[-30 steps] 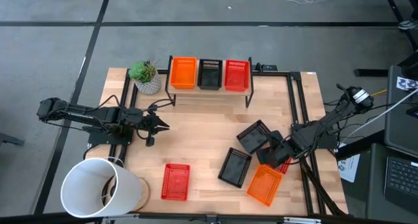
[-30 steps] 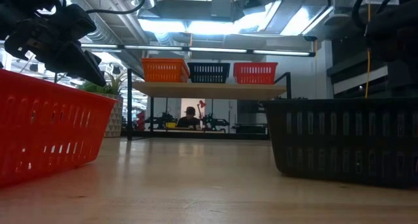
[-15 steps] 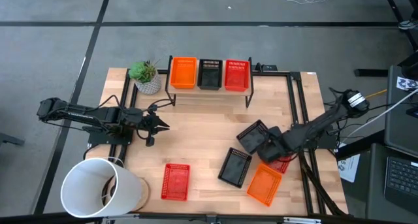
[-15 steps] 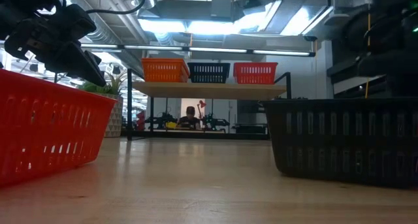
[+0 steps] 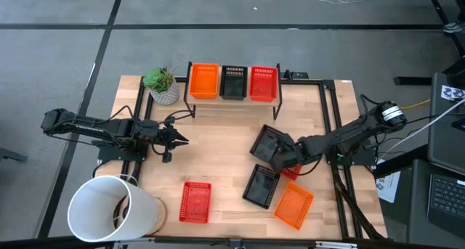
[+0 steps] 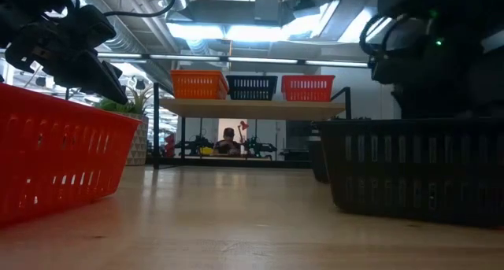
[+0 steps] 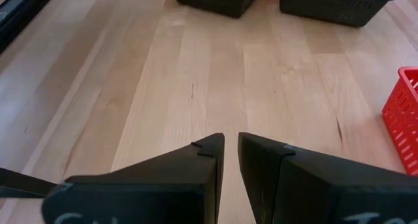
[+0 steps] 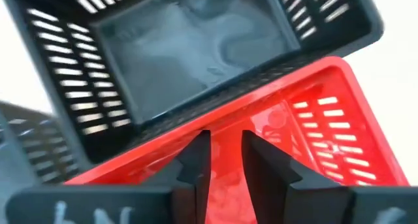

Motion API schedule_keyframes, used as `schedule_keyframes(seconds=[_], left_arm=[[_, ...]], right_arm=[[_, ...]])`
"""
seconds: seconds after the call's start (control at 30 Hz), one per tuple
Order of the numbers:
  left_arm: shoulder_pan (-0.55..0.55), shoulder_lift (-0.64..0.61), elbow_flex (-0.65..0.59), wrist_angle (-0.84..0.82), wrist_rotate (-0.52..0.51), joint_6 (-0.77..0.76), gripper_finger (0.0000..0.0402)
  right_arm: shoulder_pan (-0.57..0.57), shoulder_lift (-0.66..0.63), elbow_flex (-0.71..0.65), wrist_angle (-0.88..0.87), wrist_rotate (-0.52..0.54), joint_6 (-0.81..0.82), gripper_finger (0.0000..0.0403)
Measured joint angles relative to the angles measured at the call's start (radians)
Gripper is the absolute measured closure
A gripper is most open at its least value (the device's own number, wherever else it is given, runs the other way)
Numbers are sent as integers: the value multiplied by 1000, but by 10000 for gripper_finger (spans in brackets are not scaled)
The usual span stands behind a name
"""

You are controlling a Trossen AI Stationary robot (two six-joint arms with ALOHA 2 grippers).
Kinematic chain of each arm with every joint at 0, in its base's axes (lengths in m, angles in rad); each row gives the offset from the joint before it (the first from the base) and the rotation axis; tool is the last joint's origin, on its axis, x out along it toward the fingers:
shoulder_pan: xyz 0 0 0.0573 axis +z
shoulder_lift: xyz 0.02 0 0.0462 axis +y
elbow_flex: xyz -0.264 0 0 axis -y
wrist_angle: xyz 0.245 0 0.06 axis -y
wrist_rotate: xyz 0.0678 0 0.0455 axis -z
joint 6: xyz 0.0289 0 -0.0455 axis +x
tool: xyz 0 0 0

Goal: Stack baskets on shelf by color
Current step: Stack the right red bin on top of the red bin on the shelf

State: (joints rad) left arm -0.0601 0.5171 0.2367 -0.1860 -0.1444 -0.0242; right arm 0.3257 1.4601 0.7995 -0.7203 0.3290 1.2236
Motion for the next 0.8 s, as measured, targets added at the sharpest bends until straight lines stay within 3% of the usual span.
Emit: schedule_keyframes(seconds=[0.2,0.37,0.57,0.8], left_arm=[[0,0,0,0,0,0,364],[0,0,0,0,0,0,364],[0,0,0,0,0,0,364],[0,0,0,0,0,0,364]], right_arm=[[32,0,83,-73,-26,-8,316],[105,0,157,-72,-132,-48,316],[194,29,162,-83,-172,-9,316],[222,57,162,-131,-188,5,316]])
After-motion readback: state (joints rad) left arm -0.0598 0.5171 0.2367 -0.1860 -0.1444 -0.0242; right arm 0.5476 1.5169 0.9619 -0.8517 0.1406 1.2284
